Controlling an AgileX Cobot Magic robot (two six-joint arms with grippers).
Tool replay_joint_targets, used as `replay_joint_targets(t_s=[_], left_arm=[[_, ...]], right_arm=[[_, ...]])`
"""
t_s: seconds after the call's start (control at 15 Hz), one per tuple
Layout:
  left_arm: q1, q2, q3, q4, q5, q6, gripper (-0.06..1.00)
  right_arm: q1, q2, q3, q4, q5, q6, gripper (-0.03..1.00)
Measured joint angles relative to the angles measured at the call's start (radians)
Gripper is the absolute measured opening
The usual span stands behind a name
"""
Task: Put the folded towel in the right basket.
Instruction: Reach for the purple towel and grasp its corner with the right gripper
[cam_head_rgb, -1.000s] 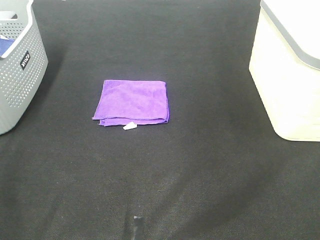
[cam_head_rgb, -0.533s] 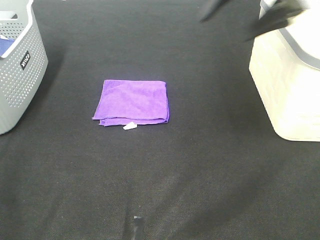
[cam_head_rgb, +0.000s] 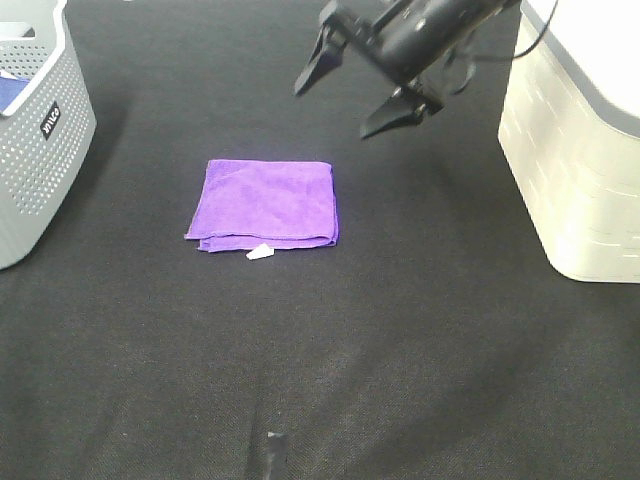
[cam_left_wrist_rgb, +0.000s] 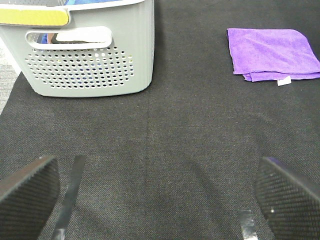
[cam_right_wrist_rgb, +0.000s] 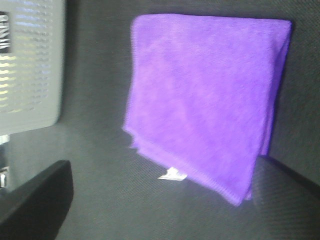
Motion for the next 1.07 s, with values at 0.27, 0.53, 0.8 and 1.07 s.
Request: replay_joint_targets(t_s=[0.27,0.53,0.8,1.07], left_arm=[[0.0,0.0,0.0,0.0,0.0,0.0,0.99],[0.0,0.0,0.0,0.0,0.0,0.0,0.99],[0.0,0.0,0.0,0.0,0.0,0.0,0.99],[0.0,0.0,0.0,0.0,0.0,0.0,0.99]], right_arm=[[0.001,0.105,-0.019,-0.135,0.01,0.049,0.9],[0.001,0.162,-0.019,-0.157,-0.012,0.049,0.89],[0.001,0.195,-0.022,-0.152,-0.037,0.049,0.88],[0.001,0.199,-0.023,-0.145,-0.051,0.049,0.87]])
